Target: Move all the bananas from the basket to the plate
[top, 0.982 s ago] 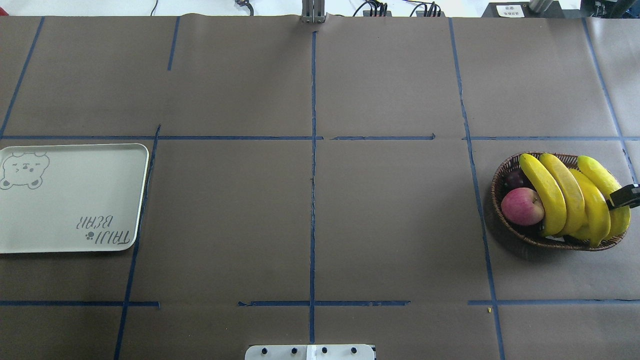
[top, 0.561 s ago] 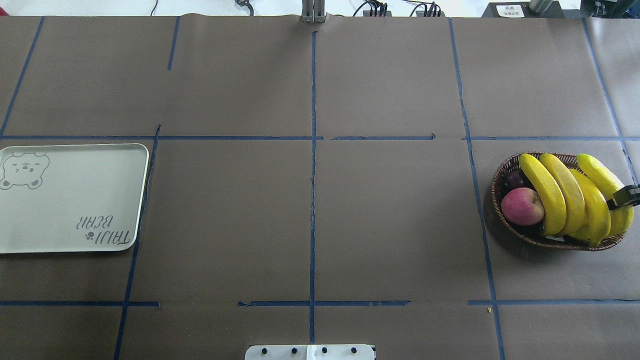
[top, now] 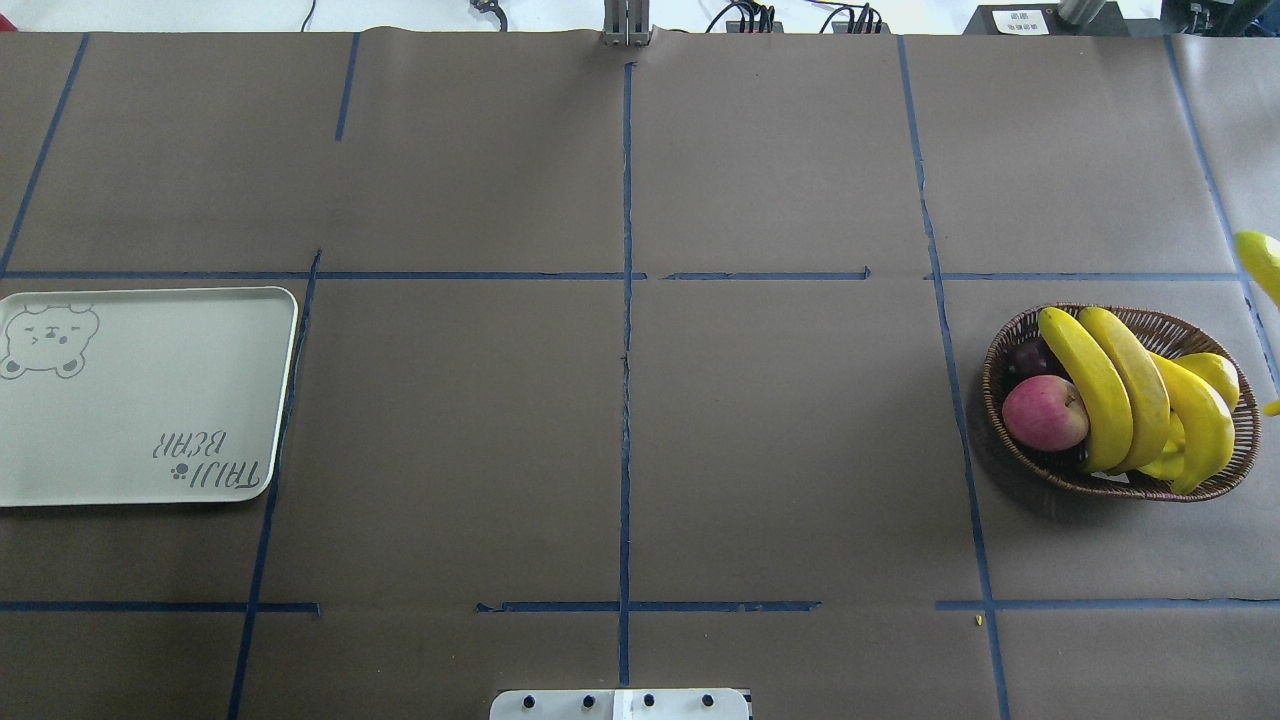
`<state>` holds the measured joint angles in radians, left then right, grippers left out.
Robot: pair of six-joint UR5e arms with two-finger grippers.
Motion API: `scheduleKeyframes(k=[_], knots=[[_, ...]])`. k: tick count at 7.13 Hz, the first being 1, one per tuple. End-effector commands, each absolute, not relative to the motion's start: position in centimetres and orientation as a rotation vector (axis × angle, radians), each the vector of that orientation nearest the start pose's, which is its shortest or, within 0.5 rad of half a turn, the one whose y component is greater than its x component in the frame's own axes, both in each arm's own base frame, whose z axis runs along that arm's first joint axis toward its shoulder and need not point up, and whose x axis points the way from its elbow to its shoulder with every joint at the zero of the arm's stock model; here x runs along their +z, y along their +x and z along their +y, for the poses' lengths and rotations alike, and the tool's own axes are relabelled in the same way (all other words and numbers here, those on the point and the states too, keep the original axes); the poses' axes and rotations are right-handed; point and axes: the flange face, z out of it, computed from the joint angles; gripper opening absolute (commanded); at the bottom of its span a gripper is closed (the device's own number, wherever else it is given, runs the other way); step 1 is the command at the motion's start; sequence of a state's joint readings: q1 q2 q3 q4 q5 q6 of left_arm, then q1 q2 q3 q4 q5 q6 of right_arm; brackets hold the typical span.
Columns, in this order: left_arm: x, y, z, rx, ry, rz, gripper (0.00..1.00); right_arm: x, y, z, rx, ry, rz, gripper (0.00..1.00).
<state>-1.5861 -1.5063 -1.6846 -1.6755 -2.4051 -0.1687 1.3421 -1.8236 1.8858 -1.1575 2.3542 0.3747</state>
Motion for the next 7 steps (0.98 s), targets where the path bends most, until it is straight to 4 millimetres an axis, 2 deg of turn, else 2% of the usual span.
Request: scheduleKeyframes(k=[1, 2, 3, 4, 5, 6, 7], knots=[[61.7, -6.5, -47.3, -0.103, 0.083, 0.842, 1.00, 50.7, -2.4, -41.8, -0.056, 0.220, -0.864, 0.00], [61.4, -4.9, -47.6, -0.082, 0.071, 0.846, 1.00, 45.1, -3.3, -46.2, -0.049, 0.218, -0.867, 0.00], [60.2, -1.8, -48.3, -0.097, 0.084, 0.864, 1.00, 40.5, -5.4, -49.2, -0.064, 0.202, -0.895, 0.00], [58.1, 3.0, -48.8, -0.138, 0.118, 0.918, 1.00, 35.2, -10.2, -50.8, -0.058, 0.140, -0.981, 0.00], [56.1, 7.9, -48.8, -0.170, 0.143, 0.997, 1.00, 30.9, -14.7, -50.8, 0.044, 0.065, -1.026, 0.01], [52.6, 11.2, -49.6, -0.216, 0.156, 1.085, 1.00, 27.2, -18.5, -50.6, 0.082, 0.066, -1.067, 0.01], [48.0, 14.4, -51.2, -0.275, 0.170, 1.152, 1.00, 25.2, -22.4, -49.1, 0.138, 0.088, -1.126, 0.01]])
